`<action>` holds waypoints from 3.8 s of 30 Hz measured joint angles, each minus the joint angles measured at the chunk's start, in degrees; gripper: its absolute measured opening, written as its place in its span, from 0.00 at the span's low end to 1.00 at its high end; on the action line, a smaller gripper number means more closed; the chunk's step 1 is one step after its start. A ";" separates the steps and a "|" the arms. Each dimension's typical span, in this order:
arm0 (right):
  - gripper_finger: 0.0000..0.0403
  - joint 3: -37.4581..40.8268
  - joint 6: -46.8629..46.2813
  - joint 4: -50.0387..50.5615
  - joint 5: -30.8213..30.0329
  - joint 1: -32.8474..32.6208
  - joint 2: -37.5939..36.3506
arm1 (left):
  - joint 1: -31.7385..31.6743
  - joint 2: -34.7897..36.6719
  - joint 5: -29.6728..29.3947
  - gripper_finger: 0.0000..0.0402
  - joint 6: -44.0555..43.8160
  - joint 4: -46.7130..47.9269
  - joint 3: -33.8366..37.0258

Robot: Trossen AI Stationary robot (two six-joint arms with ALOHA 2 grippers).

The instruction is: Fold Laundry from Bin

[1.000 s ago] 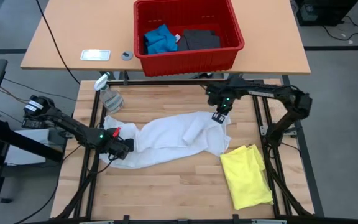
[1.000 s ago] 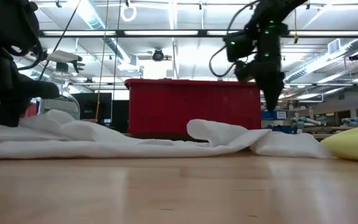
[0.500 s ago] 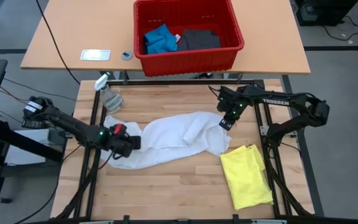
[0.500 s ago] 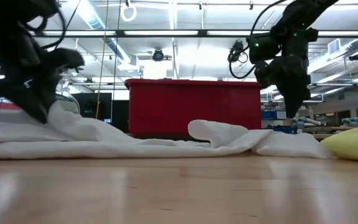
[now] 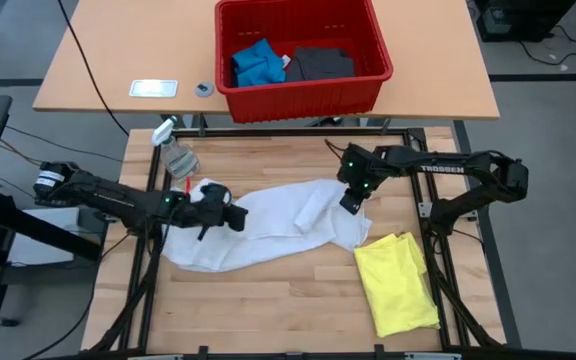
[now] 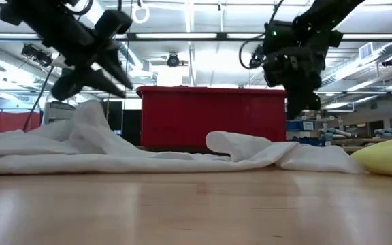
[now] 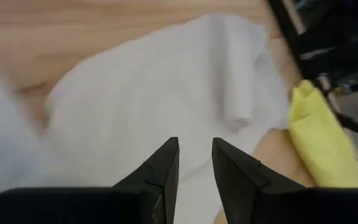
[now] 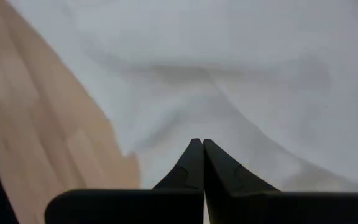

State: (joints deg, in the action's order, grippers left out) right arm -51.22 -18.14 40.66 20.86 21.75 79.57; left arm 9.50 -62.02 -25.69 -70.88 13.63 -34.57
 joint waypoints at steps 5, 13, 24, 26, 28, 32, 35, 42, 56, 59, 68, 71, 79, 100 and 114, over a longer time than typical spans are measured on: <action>0.01 0.00 -5.72 -8.34 0.26 -4.89 0.00 | -0.81 -3.44 0.76 0.26 5.72 -6.67 0.02; 0.01 -0.02 -13.62 -19.17 -3.58 -9.30 0.00 | -0.77 -10.36 7.05 0.26 11.13 -10.85 0.00; 0.11 -6.90 -7.96 -19.94 -12.75 -14.62 9.06 | -0.77 -14.35 14.49 0.26 14.75 -1.42 -0.03; 0.18 -10.10 -3.16 -18.19 -13.01 -16.13 12.51 | -0.55 -14.74 15.01 0.26 14.74 1.42 0.07; 0.26 -13.40 -0.18 -14.63 -13.95 -17.41 15.93 | -0.32 -14.97 15.59 0.26 14.67 3.01 0.06; 0.42 -18.72 1.19 -5.29 -17.60 -18.95 21.30 | 0.40 -14.90 15.72 0.26 13.12 5.94 0.39; 0.51 -20.06 1.74 -4.35 -20.19 -20.79 23.11 | 0.73 -14.90 15.49 0.26 12.43 7.68 0.44; 0.55 -20.03 3.33 -8.81 -23.78 -24.73 27.71 | 0.74 -14.90 14.61 0.26 11.95 7.98 0.44; 0.04 -20.09 2.23 3.45 -38.47 -21.55 24.79 | 0.98 -14.90 13.79 0.23 11.48 9.25 0.46; 0.03 -20.04 2.62 11.93 -40.66 -18.97 21.32 | 1.95 -14.90 13.79 0.20 11.48 9.32 0.46; 0.02 -20.04 13.72 25.09 -38.64 -8.03 17.01 | 3.65 -14.90 13.79 0.13 9.33 10.54 0.46; 0.02 -19.97 12.90 30.23 -27.93 -6.44 17.63 | 3.72 -14.90 13.95 0.13 8.19 10.73 0.46; 0.15 -19.78 7.74 31.76 3.75 -11.43 17.73 | 5.19 -14.90 13.31 0.13 5.22 10.84 0.46; 0.32 -19.78 -4.45 22.67 -18.93 -11.03 13.24 | 7.94 -6.50 6.34 0.13 2.19 9.50 0.50; 0.31 -10.90 -3.70 10.71 -18.12 -4.48 11.19 | 4.82 -3.18 2.91 0.13 11.81 4.31 0.52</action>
State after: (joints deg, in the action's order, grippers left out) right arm -62.12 -21.83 51.36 2.74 17.28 90.76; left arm 14.32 -65.20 -22.78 -59.06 17.94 -34.04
